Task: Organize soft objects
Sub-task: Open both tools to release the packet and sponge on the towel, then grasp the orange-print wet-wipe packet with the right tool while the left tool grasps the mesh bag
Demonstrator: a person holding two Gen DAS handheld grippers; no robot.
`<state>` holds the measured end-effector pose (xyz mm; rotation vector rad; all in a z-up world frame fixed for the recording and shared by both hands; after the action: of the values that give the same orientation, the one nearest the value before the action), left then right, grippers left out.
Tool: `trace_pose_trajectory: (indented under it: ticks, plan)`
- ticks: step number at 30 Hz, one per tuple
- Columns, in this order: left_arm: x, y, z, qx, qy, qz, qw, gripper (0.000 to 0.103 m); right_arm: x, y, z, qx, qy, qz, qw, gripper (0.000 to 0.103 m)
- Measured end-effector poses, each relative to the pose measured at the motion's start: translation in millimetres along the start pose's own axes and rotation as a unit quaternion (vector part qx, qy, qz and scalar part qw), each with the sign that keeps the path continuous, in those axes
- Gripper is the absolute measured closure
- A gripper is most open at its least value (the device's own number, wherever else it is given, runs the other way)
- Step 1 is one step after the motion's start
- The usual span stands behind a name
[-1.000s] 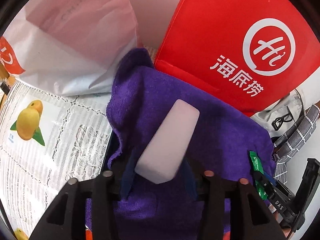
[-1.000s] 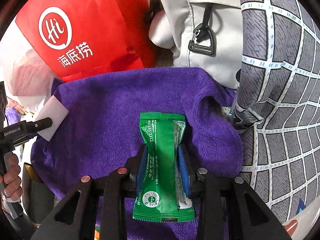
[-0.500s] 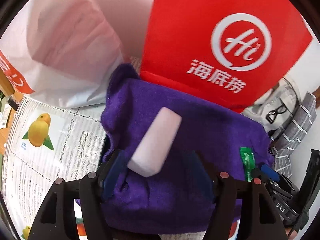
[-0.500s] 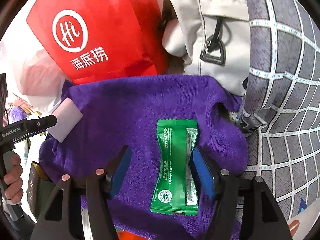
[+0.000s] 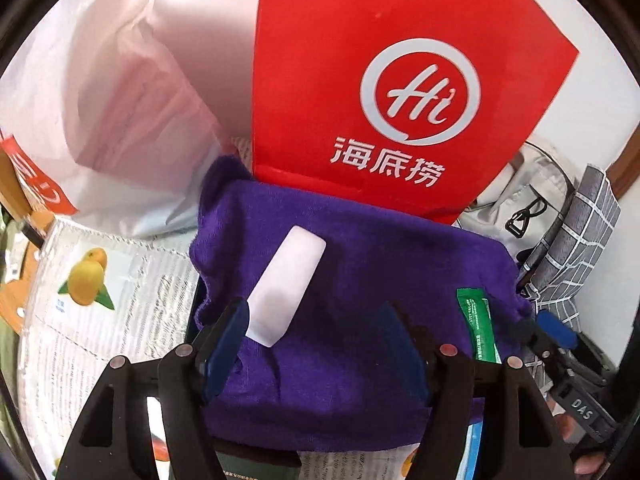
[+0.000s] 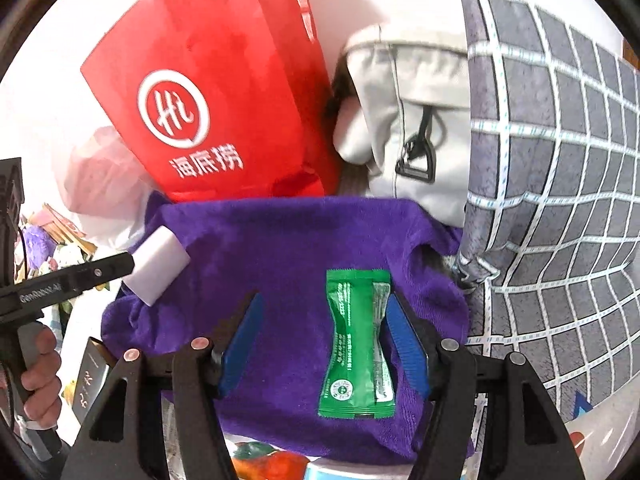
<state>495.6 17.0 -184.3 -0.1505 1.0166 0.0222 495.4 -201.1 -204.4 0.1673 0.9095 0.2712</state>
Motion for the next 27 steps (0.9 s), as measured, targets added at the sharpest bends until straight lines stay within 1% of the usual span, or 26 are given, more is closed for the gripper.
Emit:
trace_pose_trajectory:
  ticks: [2,5,7,9,12,15,19,20,21,23,25,27]
  plan:
    - [-5,0,2,-0.001,-0.008,-0.002,1.0000,0.036,-9,3,1,-0.005,-0.007,-0.003,1.000,0.039]
    - [-16,-4,5,0.005,-0.025,-0.014,0.9996,0.036,-21,14,-1,-0.005,-0.005,0.010,1.000,0.039]
    - [-25,-5,9,0.012,-0.039,-0.017,0.9990,0.036,-35,20,0,0.001,-0.020,0.012,1.000,0.039]
    - [-35,-4,12,0.008,-0.053,-0.010,0.9985,0.036,-48,23,-2,0.002,-0.032,0.003,0.999,0.039]
    - [-48,-5,14,0.018,-0.063,0.002,0.9978,0.036,-70,19,-13,0.011,-0.038,-0.022,0.999,0.039]
    - [-66,-10,15,0.028,-0.078,-0.005,0.9966,0.036,-90,13,-37,0.032,-0.028,-0.014,0.999,0.039]
    - [-93,-21,9,0.037,-0.093,-0.033,0.9944,0.036,-117,5,-80,0.052,-0.007,-0.026,0.998,0.039]
    - [-99,-22,7,0.038,-0.098,-0.035,0.9938,0.036,-124,6,-92,0.052,-0.003,-0.024,0.998,0.039]
    - [-109,-22,2,0.040,-0.101,-0.030,0.9936,0.036,-133,9,-103,0.044,-0.001,-0.019,0.999,0.039]
    - [-121,-21,-10,0.042,-0.099,-0.031,0.9937,0.036,-147,17,-127,0.021,-0.002,-0.025,0.999,0.039]
    - [-138,-17,-28,0.044,-0.110,-0.035,0.9923,0.036,-154,25,-150,-0.003,0.006,-0.033,0.999,0.039]
    - [-148,-10,-47,0.050,-0.113,-0.024,0.9921,0.036,-157,33,-175,-0.014,0.014,-0.033,0.999,0.039]
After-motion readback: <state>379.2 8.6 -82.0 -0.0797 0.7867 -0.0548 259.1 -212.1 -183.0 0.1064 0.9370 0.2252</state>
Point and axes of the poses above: each gripper's, at about its wrist camera, not at the fingertips, and x roughly the way its jaws point, y to its left, z to its top, the point moved 8 cm from there along x, roughly the way its jaws point, and after that the axes turned 4 degrees about z, right-handed, at the moved point
